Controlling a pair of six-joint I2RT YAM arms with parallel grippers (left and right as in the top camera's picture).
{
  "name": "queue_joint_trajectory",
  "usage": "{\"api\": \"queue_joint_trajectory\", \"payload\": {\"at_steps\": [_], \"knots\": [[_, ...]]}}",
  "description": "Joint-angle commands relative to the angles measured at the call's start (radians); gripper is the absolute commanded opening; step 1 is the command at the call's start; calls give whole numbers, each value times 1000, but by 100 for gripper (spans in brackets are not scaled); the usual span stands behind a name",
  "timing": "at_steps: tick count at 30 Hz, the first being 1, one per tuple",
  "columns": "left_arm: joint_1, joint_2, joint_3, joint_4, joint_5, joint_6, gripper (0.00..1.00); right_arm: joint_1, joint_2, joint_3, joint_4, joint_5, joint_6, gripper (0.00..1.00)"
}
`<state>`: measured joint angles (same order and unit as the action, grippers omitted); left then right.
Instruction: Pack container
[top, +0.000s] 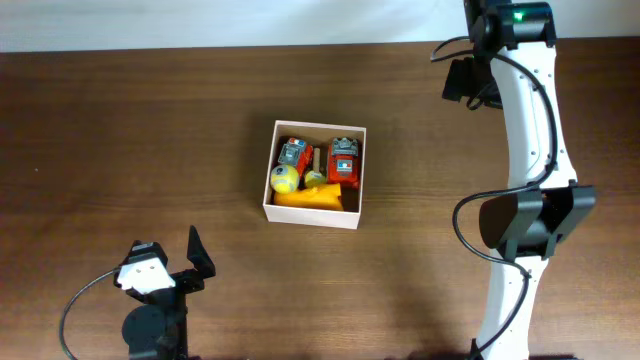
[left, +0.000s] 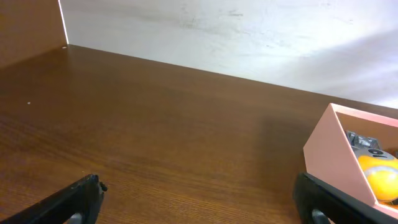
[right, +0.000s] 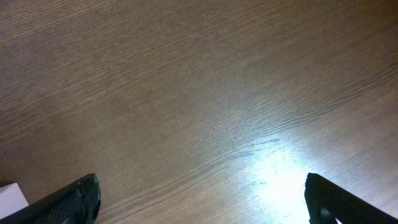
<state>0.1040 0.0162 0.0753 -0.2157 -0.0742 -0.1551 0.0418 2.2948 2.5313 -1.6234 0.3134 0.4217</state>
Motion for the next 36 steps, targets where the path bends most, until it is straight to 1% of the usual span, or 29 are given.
{"api": "queue_joint_trajectory", "payload": {"at_steps": [1, 5, 9, 22, 25, 27, 29, 35, 36], "knots": [[1, -11, -11, 5, 16, -1, 99, -3, 2, -2, 0, 1, 5, 99], [1, -11, -11, 5, 16, -1, 99, 6, 2, -2, 0, 1, 5, 99], [1, -11, -11, 5, 15, -1, 99, 50, -42, -2, -14, 17, 1, 99], [1, -11, -11, 5, 16, -1, 99, 211, -479, -3, -11, -11, 2, 99], [1, -11, -11, 5, 16, -1, 99, 227, -587, -37, 18, -13, 2, 99], [1, -11, -11, 5, 16, -1, 99, 226, -665, -101, 73, -9, 1, 99], [1, -11, -11, 5, 15, -1, 99, 225, -762, -216, 153, 7, 1, 99], [1, -11, -11, 5, 16, -1, 99, 211, -1050, -663, 418, 39, 2, 99], [1, -11, -11, 5, 16, -1, 99, 192, -1109, -764, 483, 34, 2, 99]]}}
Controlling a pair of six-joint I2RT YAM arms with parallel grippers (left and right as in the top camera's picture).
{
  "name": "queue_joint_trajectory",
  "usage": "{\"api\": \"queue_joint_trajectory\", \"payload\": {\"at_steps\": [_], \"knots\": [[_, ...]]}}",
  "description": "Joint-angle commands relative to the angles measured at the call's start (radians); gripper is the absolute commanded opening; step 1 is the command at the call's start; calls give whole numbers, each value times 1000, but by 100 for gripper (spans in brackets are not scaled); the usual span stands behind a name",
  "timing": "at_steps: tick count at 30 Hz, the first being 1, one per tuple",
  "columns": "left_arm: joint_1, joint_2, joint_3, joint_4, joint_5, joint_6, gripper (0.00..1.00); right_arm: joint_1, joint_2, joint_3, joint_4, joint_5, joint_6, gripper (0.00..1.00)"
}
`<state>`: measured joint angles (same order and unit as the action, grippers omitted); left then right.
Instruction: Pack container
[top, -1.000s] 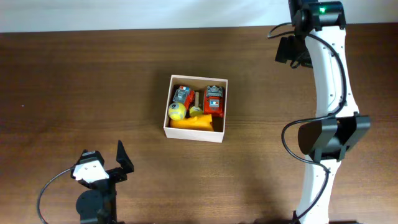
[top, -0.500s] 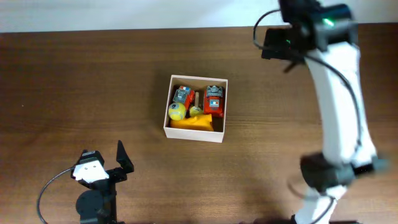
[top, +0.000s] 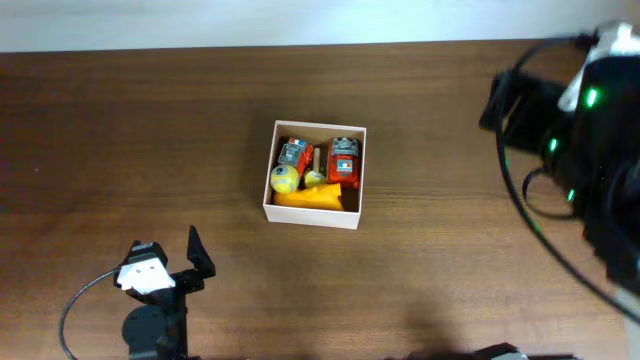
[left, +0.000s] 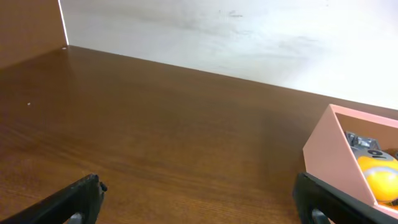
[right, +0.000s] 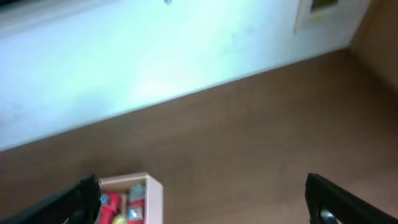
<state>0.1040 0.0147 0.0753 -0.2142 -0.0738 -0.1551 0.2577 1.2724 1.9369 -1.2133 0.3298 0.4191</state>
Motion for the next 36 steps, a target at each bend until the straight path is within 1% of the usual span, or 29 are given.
{"api": "queue_joint_trajectory", "payload": {"at_steps": [1, 8, 11, 18, 19, 23, 28, 30, 34, 36], "knots": [[1, -10, -11, 3, 15, -1, 99, -50, -138, -261, 134, -3, 4, 99], [1, -10, -11, 3, 15, -1, 99, -238, -400, -715, 426, -219, 3, 99], [1, -10, -11, 4, 15, -1, 99, -267, -512, -887, 540, -234, -4, 99], [1, -10, -11, 3, 15, -1, 99, -264, -757, -1260, 843, -274, -193, 99], [1, -10, -11, 3, 15, -1, 99, -264, -817, -1353, 914, -274, -206, 99], [1, -10, -11, 3, 15, -1, 99, -264, -917, -1500, 1019, -278, -206, 99], [1, -10, -11, 3, 15, -1, 99, -265, -1027, -1635, 1124, -286, -206, 99], [1, -10, -11, 3, 15, -1, 99, -264, -1080, -1685, 1151, -293, -206, 99], [1, -10, -11, 3, 15, -1, 99, -265, -1131, -1732, 1151, -296, -209, 99], [1, -10, -11, 3, 15, -1, 99, -265, -1153, -1755, 1159, -306, -244, 99]]}}
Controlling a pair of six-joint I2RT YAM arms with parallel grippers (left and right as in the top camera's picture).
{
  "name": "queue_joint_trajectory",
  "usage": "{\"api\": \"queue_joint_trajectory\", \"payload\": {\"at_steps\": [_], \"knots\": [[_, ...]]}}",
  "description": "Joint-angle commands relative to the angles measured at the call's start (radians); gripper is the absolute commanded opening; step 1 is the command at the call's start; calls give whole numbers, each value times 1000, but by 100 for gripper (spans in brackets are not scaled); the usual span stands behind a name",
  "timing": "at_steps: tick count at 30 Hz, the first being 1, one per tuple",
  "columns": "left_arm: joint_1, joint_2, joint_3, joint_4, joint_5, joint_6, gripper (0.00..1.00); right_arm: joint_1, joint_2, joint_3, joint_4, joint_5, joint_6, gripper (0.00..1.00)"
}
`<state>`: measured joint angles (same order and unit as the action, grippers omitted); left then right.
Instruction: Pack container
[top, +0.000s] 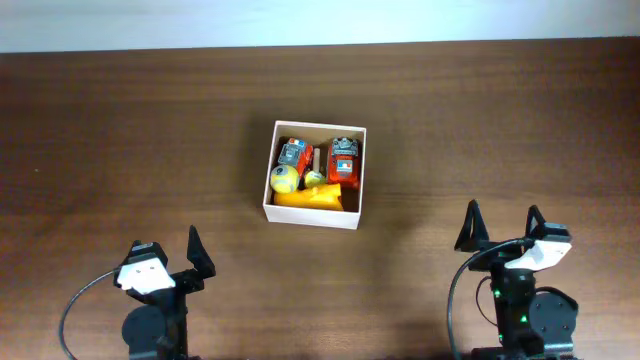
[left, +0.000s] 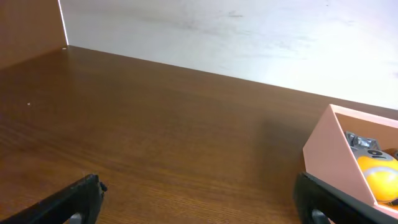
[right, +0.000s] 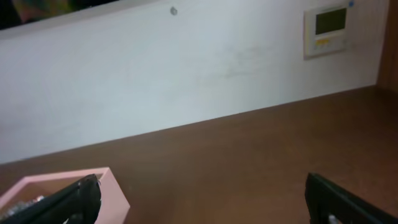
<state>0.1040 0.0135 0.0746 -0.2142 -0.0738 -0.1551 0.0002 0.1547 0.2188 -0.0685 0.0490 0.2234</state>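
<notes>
A pale pink open box (top: 315, 176) sits mid-table. Inside it are a yellow ball (top: 285, 179), a yellow wedge (top: 318, 198) and two orange-red packs with grey tops (top: 343, 158). My left gripper (top: 170, 262) rests at the front left, open and empty. In the left wrist view the left gripper (left: 199, 205) faces bare wood, with the box (left: 339, 155) and ball (left: 379, 174) to its right. My right gripper (top: 500, 232) rests at the front right, open and empty. In the right wrist view the right gripper (right: 202, 202) has the box's corner (right: 93, 180) by its left finger.
The brown wooden table (top: 100, 120) ends at a white wall (right: 186, 68) behind. A small control panel (right: 329, 25) hangs on that wall at the right. Both arm bases stand at the table's near edge.
The right arm was raised and blurred over the right side of the table. It now sits folded at the front right, its open gripper facing the box. The left arm and box are unchanged.
At first the right arm reached over the far right of the table, its camera looking down at bare wood. Then it was blurred over the right side, with the wall and box in its view. Now it rests low at the front right. The left arm stayed put.
</notes>
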Motion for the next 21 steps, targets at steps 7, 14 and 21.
{"api": "queue_joint_trajectory", "payload": {"at_steps": [7, 14, 21], "knots": [[1, -8, -10, 3, 15, -1, 99, -7, -98, -113, 58, -61, -138, 99], [1, -8, -10, 3, 15, -1, 99, -7, -108, -161, 58, -68, -106, 99], [1, -8, -10, 3, 15, -1, 99, -7, -151, -213, 50, -68, -84, 99]]}}
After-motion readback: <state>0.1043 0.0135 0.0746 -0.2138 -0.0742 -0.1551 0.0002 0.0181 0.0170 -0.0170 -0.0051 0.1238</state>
